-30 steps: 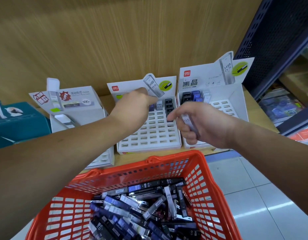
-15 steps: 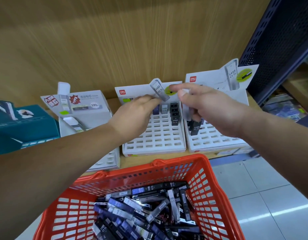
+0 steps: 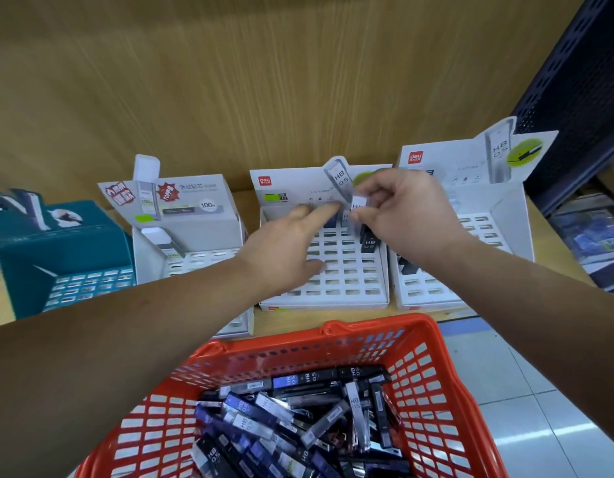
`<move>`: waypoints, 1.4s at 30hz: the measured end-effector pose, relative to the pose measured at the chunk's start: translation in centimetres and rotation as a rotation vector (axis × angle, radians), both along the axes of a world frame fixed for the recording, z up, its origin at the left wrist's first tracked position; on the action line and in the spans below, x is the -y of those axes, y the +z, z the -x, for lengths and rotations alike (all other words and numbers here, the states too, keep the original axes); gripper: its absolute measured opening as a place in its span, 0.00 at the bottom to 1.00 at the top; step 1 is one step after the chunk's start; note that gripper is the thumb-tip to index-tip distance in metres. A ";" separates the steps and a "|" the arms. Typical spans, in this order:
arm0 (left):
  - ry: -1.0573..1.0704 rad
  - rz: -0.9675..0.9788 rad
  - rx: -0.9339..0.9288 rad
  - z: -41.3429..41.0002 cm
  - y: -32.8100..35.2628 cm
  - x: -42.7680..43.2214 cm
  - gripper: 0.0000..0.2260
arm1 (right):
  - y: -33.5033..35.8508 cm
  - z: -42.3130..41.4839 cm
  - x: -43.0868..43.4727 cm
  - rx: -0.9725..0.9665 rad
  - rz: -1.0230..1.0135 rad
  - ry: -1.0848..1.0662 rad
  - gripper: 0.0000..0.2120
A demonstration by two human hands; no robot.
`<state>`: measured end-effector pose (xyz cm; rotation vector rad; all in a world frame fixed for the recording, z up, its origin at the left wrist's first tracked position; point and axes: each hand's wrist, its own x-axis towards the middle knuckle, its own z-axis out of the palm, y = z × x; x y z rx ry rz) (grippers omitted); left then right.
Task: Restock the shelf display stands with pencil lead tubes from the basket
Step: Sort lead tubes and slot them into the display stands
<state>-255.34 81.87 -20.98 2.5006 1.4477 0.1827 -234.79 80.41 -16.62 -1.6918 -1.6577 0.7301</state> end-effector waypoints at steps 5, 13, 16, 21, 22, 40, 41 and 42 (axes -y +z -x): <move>0.027 0.027 0.041 0.3 -0.5 -0.3 0.40 | -0.9 0.1 -0.4 0.162 -0.074 0.010 0.05; 0.056 0.041 0.055 0.6 -0.8 -0.3 0.40 | -1.2 0.6 -1.0 0.478 -0.079 0.095 0.07; 0.061 0.044 0.052 0.7 -0.7 -0.2 0.40 | -0.8 0.4 -1.3 0.528 -0.041 0.107 0.07; 0.060 0.045 0.041 0.6 -0.6 0.0 0.40 | -0.8 0.6 -1.4 0.633 -0.059 0.157 0.09; 0.060 0.051 0.043 0.5 -0.6 0.0 0.40 | -1.1 0.7 -1.4 0.676 -0.080 0.174 0.09; 0.142 0.201 0.083 4.6 6.2 10.9 0.11 | 2.7 3.5 9.8 0.862 0.116 0.417 0.15; 0.177 0.242 0.118 5.0 5.7 12.6 0.11 | 3.2 3.9 10.9 0.893 0.252 0.461 0.16; 0.200 0.286 0.132 5.3 5.0 14.2 0.10 | 3.4 4.4 12.1 0.909 0.357 0.498 0.17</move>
